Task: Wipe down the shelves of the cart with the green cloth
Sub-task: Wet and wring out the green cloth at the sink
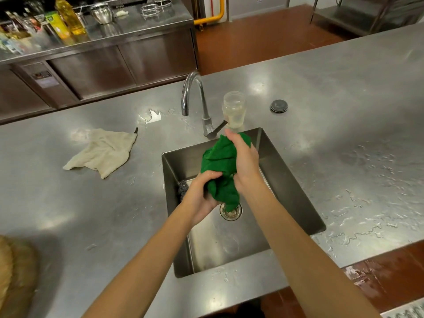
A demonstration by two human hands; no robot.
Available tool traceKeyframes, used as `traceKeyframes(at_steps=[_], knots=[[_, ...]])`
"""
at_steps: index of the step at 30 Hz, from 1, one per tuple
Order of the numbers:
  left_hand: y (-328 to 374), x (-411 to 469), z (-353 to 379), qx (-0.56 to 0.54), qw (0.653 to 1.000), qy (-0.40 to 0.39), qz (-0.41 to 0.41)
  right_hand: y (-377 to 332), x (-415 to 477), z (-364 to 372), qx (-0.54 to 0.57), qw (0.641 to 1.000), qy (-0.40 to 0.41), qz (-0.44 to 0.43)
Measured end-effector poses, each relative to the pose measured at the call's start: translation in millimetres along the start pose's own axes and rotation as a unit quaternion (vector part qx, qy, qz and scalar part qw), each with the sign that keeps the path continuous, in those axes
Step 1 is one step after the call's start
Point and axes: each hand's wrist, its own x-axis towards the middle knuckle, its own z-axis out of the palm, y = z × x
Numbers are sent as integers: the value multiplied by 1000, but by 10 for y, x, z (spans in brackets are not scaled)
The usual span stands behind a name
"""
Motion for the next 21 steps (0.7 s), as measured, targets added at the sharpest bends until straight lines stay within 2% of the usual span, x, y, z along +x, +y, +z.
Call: traceKeyframes(at_steps=[3, 5, 7, 9, 13, 17, 21], knots=[[100, -1, 79, -133, 990, -30, 36, 50, -24, -89, -179, 982, 39, -42], [180, 24, 86, -160, 986, -38, 29, 102, -33, -170, -207, 976, 42, -54], [227, 74, 165, -123, 992, 8, 4, 151, -65, -180, -190, 981, 33, -37], [233, 150, 315, -75, 991, 109, -4, 188, -96, -122, -148, 988, 35, -24], [140, 304, 552, -30, 961, 265, 78, 96, -159, 61, -83, 992, 61, -68], [285, 403, 761, 63, 934, 321, 146, -76, -113, 193, -68, 986, 85, -125], [442, 513, 867, 110, 918, 342, 166, -236, -15, 222, -68, 982, 102, -144]])
